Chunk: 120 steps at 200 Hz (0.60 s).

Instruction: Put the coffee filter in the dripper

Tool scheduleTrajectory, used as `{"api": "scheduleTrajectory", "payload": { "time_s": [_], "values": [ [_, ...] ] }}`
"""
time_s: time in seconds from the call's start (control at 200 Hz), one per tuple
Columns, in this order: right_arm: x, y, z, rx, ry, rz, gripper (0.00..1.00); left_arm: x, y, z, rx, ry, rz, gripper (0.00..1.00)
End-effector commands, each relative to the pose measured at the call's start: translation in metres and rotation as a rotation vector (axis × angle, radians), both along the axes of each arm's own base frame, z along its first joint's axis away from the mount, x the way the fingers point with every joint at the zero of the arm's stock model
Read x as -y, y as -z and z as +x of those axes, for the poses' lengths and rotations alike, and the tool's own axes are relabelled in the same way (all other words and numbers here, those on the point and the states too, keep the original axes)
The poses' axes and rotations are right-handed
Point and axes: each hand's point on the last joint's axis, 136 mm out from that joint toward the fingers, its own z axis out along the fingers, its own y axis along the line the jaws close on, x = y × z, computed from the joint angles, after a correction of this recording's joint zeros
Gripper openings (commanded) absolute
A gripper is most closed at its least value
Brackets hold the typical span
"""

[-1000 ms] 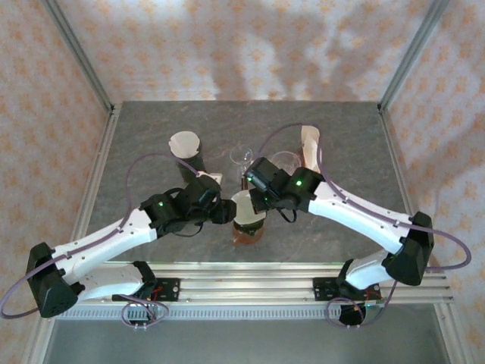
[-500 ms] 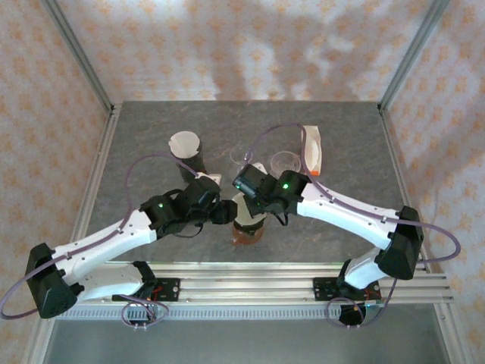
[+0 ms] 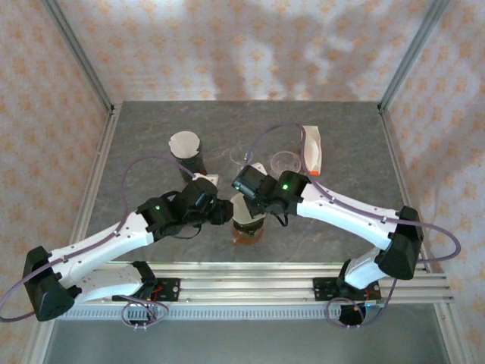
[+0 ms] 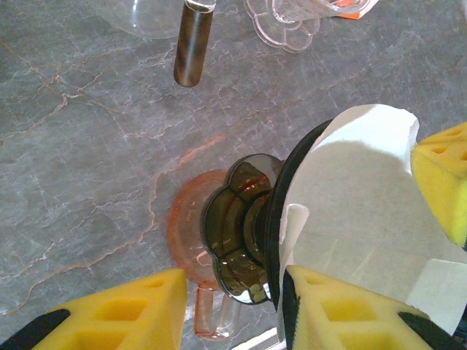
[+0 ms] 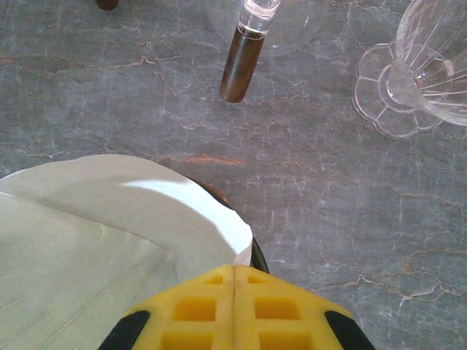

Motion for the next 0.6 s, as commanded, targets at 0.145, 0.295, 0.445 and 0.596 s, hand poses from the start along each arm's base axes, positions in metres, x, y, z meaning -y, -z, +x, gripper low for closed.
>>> {"api": "scheduleTrajectory", "payload": {
  "time_s": [0.145, 0.295, 0.445, 0.596],
  "values": [
    [0.004, -0.013, 0.005, 0.051, 0.025, -0.002, 0.09, -0.004, 0.004, 0.003, 0.007, -0.021, 0.014, 0.42],
    [0.009, -0.03, 0.008, 0.096, 0.046, 0.033, 0.43, -0.003, 0.003, 0.004, 0.011, -0.021, 0.012, 0.45],
    [0.01, -0.029, 0.006, 0.066, 0.055, 0.07, 0.42, -0.002, 0.003, 0.004, 0.009, -0.019, 0.009, 0.46],
    [0.012, -0.018, 0.0, 0.018, 0.055, 0.086, 0.24, -0.002, 0.003, 0.004, 0.009, -0.018, 0.008, 0.46]
  ]
}}
